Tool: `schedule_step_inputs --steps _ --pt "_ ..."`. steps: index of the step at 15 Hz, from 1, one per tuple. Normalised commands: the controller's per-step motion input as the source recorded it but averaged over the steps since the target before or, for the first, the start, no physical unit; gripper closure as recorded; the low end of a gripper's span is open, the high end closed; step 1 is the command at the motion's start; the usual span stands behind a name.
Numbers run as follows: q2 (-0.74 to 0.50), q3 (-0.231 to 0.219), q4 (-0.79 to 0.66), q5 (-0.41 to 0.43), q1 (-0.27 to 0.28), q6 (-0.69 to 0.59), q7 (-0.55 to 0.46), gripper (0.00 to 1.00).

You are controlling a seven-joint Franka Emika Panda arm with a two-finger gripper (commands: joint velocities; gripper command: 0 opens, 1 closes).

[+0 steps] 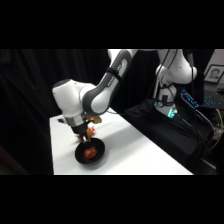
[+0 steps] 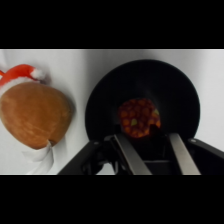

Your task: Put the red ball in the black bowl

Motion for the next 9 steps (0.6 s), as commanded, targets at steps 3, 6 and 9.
schedule_step_inputs --steps 3,6,9 --pt "-0.08 -0.062 0.12 -0.069 0.091 -0.24 0.14 0.04" --pt "-0.22 -0.086 0.02 -0.110 0.112 -0.31 0.17 0.00" --pt "-0.32 -0.088 -0.04 -0.132 0.117 -0.35 0.18 0.00"
